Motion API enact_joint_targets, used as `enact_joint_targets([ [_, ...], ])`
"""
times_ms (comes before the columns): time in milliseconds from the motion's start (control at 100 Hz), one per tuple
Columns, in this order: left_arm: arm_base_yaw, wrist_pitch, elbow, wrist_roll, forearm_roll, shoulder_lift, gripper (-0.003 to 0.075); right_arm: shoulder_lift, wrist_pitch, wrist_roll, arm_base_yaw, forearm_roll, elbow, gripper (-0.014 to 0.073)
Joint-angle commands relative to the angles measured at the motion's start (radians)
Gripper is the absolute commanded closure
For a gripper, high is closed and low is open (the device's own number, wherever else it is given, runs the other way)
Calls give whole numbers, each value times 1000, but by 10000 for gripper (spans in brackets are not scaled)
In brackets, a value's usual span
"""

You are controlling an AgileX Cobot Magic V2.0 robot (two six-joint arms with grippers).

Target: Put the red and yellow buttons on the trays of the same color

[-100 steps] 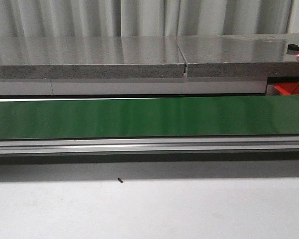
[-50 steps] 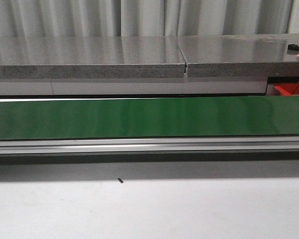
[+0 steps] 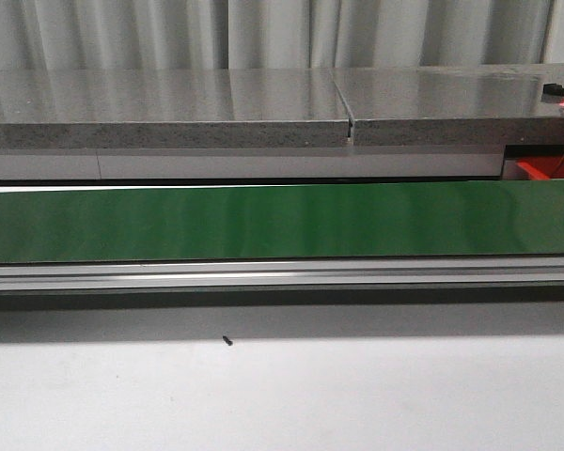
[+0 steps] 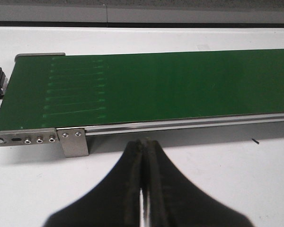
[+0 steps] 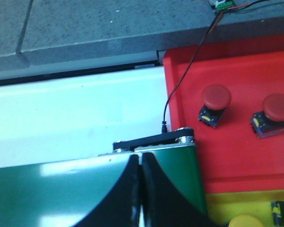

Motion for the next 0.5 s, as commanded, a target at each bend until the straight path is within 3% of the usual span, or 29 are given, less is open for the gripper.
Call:
enact_joint_targets([
  [0, -7, -74, -28, -5, -5, 9, 741, -94, -54, -15, 21, 5, 30, 686],
  [490, -7, -74, -28, -5, -5, 9, 741, -387, -52, -27, 34, 4, 277, 686],
])
